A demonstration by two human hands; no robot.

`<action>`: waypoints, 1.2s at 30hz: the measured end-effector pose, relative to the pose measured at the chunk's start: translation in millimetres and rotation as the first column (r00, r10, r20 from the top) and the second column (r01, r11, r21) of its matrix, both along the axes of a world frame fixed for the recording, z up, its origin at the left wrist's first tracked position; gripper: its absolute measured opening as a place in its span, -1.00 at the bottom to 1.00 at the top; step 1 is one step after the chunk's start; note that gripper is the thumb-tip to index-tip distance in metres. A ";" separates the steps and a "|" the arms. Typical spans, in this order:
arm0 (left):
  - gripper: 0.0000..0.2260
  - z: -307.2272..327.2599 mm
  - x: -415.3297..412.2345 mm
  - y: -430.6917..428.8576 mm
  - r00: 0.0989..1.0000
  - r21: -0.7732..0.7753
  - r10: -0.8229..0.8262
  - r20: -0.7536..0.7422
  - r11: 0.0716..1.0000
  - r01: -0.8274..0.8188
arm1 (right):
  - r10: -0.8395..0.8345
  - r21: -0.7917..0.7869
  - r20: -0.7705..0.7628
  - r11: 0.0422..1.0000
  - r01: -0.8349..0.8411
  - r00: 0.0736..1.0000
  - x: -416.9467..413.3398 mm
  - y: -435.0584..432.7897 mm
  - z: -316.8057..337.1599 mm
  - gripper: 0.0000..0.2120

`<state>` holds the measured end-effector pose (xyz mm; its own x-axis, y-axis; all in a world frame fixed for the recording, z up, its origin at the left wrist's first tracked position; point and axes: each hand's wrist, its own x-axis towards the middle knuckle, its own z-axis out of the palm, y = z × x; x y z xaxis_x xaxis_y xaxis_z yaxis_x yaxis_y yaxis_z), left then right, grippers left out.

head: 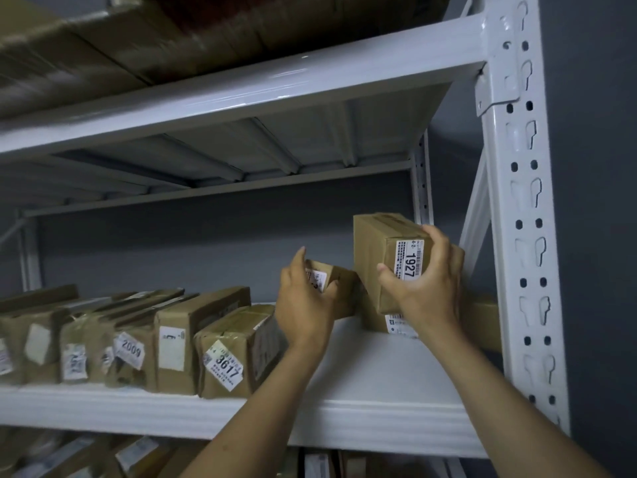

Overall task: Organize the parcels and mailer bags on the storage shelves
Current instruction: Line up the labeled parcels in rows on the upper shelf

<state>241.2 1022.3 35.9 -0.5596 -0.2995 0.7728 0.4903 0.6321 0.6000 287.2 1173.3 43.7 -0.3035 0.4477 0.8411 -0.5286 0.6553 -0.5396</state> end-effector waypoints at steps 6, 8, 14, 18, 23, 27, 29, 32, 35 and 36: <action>-0.47 -20.8 66.4 -24.5 0.994 -0.114 0.028 -0.102 0.993 -0.039 | -0.034 0.003 0.027 0.999 0.033 0.999 57.0 -22.3 -13.3 -0.21; -0.50 -29.0 80.0 -34.4 0.996 -0.154 0.027 -0.085 0.987 -0.040 | -0.046 0.012 0.052 0.999 0.045 0.998 76.1 -31.5 -21.1 -0.20; -0.50 -44.5 107.8 -65.5 1.000 -0.293 -0.020 -0.006 0.956 0.017 | -0.146 0.094 0.283 0.988 0.125 0.948 118.6 -48.7 -33.8 -0.20; -0.43 -48.7 111.7 -88.2 0.982 -0.400 -0.154 0.113 0.897 0.187 | -0.194 0.156 0.387 0.977 0.143 0.901 131.6 -54.2 -42.9 -0.19; -0.32 -38.9 113.3 -104.6 0.973 -0.549 -0.193 0.124 0.804 0.229 | -0.187 0.168 0.453 0.978 0.123 0.872 133.3 -56.4 -48.1 -0.18; -0.36 -38.6 114.9 -92.6 0.962 -0.582 -0.205 0.179 0.766 0.271 | -0.193 0.234 0.492 0.969 0.085 0.849 126.8 -56.6 -49.6 -0.16; -0.40 -40.2 113.4 -87.1 0.961 -0.547 -0.212 0.178 0.791 0.276 | -0.186 0.256 0.500 0.965 0.061 0.846 121.7 -55.5 -46.7 -0.17; -0.39 -39.7 107.8 -90.3 0.982 -0.600 -0.142 0.124 0.778 0.188 | -0.138 0.272 0.507 0.962 -0.007 0.851 114.9 -54.5 -41.5 -0.25; -0.42 -31.4 104.2 -103.2 0.992 -0.738 -0.020 -0.121 0.670 -0.077 | -0.043 0.273 0.511 0.955 -0.114 0.859 106.7 -54.8 -41.2 -0.31; -0.42 -27.5 103.1 -107.6 0.988 -0.746 -0.006 -0.156 0.657 -0.114 | -0.017 0.268 0.520 0.952 -0.145 0.854 103.8 -55.2 -42.0 -0.31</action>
<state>344.3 914.7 8.4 -0.4363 0.3893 0.8112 0.4764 0.8648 -0.1588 391.0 1118.0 1.7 -0.7447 0.1752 0.6440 -0.2766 0.7972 -0.5366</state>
